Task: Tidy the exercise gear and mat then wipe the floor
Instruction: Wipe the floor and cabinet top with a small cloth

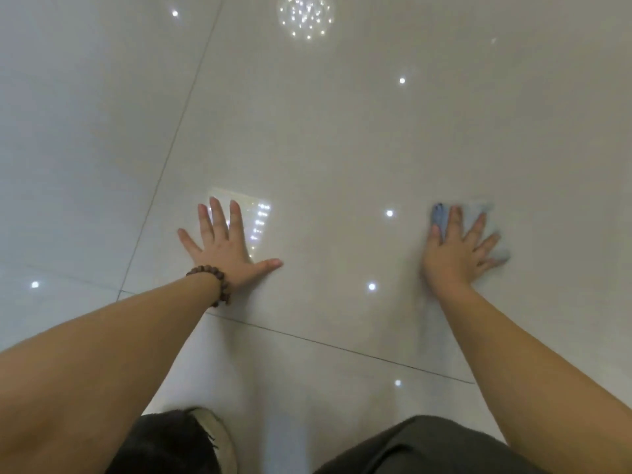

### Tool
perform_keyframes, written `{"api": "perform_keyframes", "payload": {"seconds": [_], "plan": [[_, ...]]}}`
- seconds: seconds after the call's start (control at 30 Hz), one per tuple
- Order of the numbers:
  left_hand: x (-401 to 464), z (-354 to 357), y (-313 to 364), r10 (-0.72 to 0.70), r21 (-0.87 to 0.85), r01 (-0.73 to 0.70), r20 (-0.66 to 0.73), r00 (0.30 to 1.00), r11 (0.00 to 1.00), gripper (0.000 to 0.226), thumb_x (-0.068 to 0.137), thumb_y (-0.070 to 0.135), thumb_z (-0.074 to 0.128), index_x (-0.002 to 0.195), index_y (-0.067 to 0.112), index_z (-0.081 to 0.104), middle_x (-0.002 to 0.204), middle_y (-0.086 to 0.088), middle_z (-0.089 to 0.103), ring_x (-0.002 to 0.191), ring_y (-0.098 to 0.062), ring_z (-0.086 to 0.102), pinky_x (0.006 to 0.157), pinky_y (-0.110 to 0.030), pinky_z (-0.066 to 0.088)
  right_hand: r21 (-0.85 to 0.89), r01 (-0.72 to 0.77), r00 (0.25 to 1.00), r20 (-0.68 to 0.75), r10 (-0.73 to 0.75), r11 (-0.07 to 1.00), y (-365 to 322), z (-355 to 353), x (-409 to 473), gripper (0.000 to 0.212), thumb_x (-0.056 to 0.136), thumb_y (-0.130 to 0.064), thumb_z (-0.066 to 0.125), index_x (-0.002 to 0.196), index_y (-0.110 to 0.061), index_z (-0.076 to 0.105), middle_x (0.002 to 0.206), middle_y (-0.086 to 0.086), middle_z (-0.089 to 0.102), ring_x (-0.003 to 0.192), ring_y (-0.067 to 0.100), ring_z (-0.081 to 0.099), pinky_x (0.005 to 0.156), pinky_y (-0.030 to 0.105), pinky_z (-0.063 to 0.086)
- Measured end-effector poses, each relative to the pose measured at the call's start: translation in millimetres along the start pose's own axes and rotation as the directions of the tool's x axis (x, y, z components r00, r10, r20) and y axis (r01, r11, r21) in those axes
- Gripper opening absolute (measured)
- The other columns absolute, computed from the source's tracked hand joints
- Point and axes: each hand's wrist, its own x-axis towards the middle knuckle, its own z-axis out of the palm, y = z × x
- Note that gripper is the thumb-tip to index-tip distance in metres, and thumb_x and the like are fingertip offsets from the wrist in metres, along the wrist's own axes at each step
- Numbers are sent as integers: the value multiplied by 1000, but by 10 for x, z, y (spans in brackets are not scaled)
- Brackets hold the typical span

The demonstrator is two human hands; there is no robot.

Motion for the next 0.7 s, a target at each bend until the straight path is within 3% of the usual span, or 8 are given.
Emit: {"api": "perform_keyframes", "payload": {"seconds": [0.1,0.2,0.33,0.43,0.5,0.57,0.63,0.7], "plan": [[-11,-57,0,0,-5,1,54,999,1000,135,58,95,38,141,20,-36,148,-9,-42,137,-31,-37,109,-68,-8,-37,337,941,3,-338,941,-720,125,-174,53,97,-51,32,148,-44,19,161,0,-3,145,35,-10,109,60,-15],[-37,-105,6,-3,-26,6,116,993,1000,137,59,92,46,141,21,-37,147,-7,-44,137,-30,-38,109,-67,-9,-109,625,781,78,-620,773,-1186,240,-333,51,97,-52,30,147,-47,18,161,-1,-1,145,35,-9,109,59,-16],[-52,-218,-12,17,-59,-9,130,991,998,138,58,88,54,144,22,-31,152,-5,-38,141,-26,-31,113,-63,-6,-95,783,621,167,-766,614,-1194,203,-117,51,97,-56,29,146,-49,17,161,-4,-4,146,31,-12,111,56,-16],[-218,-240,-191,-35,-142,37,13,999,989,143,45,91,44,149,18,-23,159,-4,-20,147,-20,-14,117,-57,4,-109,849,529,151,-835,518,-970,119,81,51,97,-51,38,145,-46,23,161,-3,4,147,28,-5,116,52,-8],[-386,-165,-429,-166,-149,161,-20,986,976,147,41,93,44,146,20,-28,158,-5,-24,147,-22,-14,116,-59,6,-111,840,541,120,-832,530,-895,104,126,51,96,-50,39,145,-44,27,160,-3,7,147,28,-2,117,51,-6],[-525,-65,-671,-260,-155,266,58,964,952,151,39,95,49,143,22,-34,154,-5,-34,145,-24,-21,113,-64,6,-113,800,598,85,-797,589,-922,136,72,50,97,-51,38,145,-44,27,160,-2,8,147,30,-2,116,51,-8],[-552,37,-804,-255,-155,278,153,955,948,155,39,95,54,140,22,-38,149,-6,-41,142,-26,-29,111,-68,3,-116,714,698,50,-714,690,-1061,209,-70,51,97,-52,34,146,-44,24,161,-1,5,146,31,-4,115,54,-7],[-516,129,-836,-231,-161,256,158,960,953,156,39,95,55,137,21,-43,146,-8,-46,138,-29,-36,108,-71,-2,-73,583,812,21,-583,809,-1288,288,-243,51,97,-52,31,147,-45,20,161,-2,1,146,31,-7,114,57,-7]]}}
